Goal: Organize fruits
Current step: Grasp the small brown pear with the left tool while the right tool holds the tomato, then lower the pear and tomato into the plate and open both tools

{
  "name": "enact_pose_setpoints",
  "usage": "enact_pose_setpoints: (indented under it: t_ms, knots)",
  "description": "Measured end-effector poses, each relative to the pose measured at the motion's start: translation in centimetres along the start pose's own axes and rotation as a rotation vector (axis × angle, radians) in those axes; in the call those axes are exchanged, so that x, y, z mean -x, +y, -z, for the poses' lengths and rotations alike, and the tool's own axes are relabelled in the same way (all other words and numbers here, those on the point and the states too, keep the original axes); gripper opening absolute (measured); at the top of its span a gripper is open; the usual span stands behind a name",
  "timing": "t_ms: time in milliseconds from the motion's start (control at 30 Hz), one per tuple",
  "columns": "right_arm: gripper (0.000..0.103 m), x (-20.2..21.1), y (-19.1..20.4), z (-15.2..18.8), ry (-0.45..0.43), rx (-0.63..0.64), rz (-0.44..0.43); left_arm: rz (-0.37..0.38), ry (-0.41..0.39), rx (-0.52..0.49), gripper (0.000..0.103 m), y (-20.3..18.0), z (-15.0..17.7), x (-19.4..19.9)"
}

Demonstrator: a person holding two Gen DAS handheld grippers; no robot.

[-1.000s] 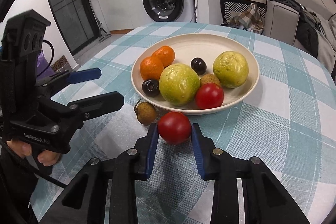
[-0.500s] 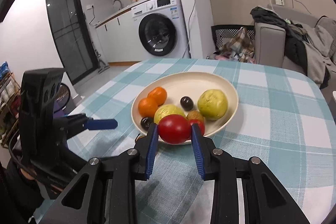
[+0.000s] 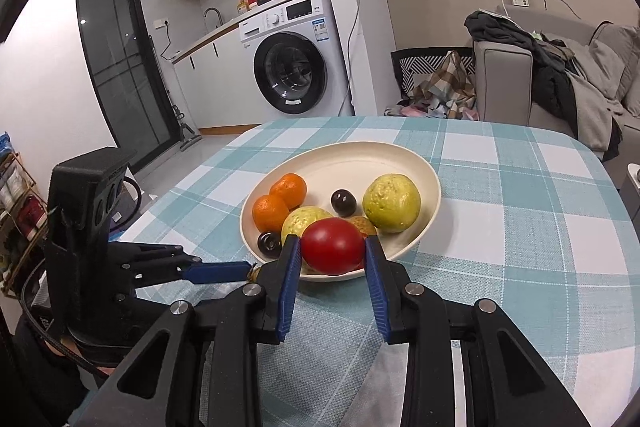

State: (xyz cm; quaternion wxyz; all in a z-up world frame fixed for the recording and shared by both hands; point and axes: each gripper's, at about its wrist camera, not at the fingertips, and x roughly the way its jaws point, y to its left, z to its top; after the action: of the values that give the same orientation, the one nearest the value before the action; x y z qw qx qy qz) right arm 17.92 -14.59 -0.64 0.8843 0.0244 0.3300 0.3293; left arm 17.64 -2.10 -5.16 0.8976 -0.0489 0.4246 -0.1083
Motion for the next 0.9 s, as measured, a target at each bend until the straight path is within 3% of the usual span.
enact_pose_setpoints:
  t_ms: [600, 900]
  knots:
    - [0.033, 0.0, -0.2, 0.2, 0.001, -0.006, 0.003, 0.014, -0.06, -0.036, 0.022, -0.1, 0.5, 1.9]
    - [0.033, 0.5, -0.2, 0.1, -0.028, -0.005, 0.013, 0.011, -0.138, -0.058, 0.022, -0.8, 0.4, 3.9]
